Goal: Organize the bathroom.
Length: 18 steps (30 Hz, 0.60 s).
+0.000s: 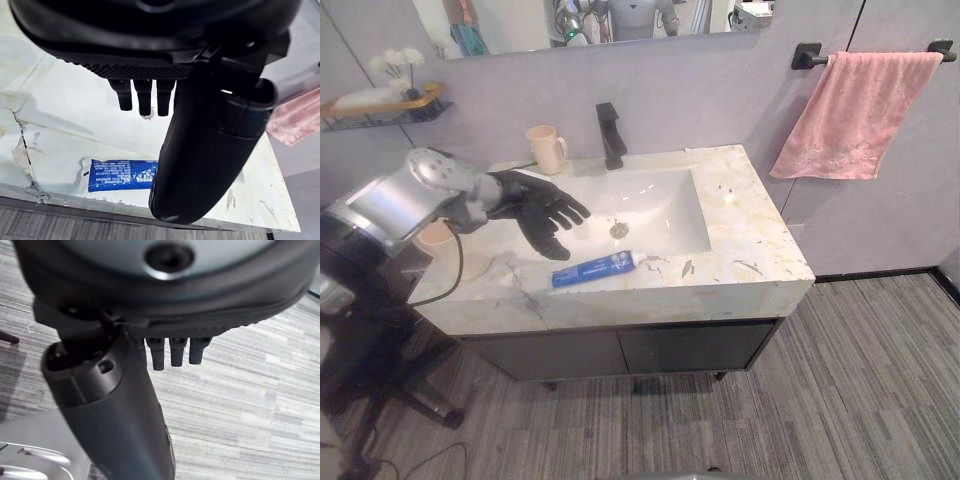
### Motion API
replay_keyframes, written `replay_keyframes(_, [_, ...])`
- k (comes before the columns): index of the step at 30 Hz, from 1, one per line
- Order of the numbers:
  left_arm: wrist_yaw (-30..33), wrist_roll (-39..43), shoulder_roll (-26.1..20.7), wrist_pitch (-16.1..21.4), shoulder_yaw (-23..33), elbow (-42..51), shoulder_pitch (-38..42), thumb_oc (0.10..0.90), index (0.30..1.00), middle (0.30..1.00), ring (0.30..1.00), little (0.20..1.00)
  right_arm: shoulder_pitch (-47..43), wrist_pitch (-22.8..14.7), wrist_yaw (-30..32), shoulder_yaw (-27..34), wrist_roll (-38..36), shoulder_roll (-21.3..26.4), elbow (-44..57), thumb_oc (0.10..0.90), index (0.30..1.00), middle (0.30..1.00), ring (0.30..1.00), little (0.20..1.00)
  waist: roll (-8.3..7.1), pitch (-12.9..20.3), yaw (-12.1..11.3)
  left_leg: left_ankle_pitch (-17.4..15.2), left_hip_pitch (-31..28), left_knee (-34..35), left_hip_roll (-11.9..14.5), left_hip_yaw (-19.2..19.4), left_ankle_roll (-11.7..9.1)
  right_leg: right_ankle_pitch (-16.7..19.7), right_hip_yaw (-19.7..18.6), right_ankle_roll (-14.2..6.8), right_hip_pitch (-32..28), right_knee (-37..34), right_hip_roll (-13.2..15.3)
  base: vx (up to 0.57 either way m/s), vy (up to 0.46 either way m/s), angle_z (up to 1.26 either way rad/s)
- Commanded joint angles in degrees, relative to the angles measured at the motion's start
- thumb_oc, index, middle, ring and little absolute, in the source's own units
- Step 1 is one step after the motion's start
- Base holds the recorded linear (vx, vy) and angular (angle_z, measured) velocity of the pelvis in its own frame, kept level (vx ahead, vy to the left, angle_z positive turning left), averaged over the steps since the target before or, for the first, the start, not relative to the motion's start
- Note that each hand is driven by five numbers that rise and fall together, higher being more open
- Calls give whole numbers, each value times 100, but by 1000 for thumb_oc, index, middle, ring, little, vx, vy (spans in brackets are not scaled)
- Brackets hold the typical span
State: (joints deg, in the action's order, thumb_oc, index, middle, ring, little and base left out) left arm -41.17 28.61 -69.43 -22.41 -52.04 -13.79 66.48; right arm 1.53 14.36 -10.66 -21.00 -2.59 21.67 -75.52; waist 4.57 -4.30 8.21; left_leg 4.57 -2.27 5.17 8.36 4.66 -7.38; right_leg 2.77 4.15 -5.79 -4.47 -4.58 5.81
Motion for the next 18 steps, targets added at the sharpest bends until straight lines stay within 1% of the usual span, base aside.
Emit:
replay_keyframes(1, [244, -418, -136, 228, 812, -383, 694, 800, 900, 900, 900, 900, 130, 172, 45, -180, 10, 233, -97, 800, 900, 900, 900, 900, 136, 124, -44, 96, -72, -17, 306, 553, 117, 91, 25, -286, 238, 16, 220, 0, 0, 0])
replay_keyframes(4, [119, -538, -138, 72, 778, -325, 672, 800, 900, 900, 900, 900, 122, 156, 46, -182, 4, 260, -71, 800, 900, 900, 900, 900, 160, 107, -26, 100, -79, -17, 304, 566, 115, 87, 11, -288, 241, 29, 225, 0, 0, 0])
replay_keyframes(9, [167, -522, -156, 71, 794, -337, 562, 800, 900, 900, 900, 900, 146, 143, 80, -160, -9, 301, -28, 800, 900, 900, 900, 900, 179, 92, 0, 92, -85, -17, 289, 576, 117, 96, -1, -287, 238, 16, 234, 0, 0, 0])
replay_keyframes(16, [162, -434, -106, -71, 908, -428, 389, 800, 900, 900, 900, 900, 213, 73, 110, -115, 9, 316, -37, 800, 900, 900, 900, 900, 183, 79, 30, 97, -86, -17, 295, 598, 112, 95, -15, -292, 248, 24, 241, 0, 0, 0])
replay_keyframes(18, [164, -422, -30, -149, 981, -496, 300, 800, 900, 900, 900, 900, 211, 22, 104, -98, -29, 353, -7, 800, 900, 900, 900, 900, 194, 44, 54, 115, -76, -17, 307, 609, 105, 89, -24, -286, 279, 59, 240, 0, 0, 0])
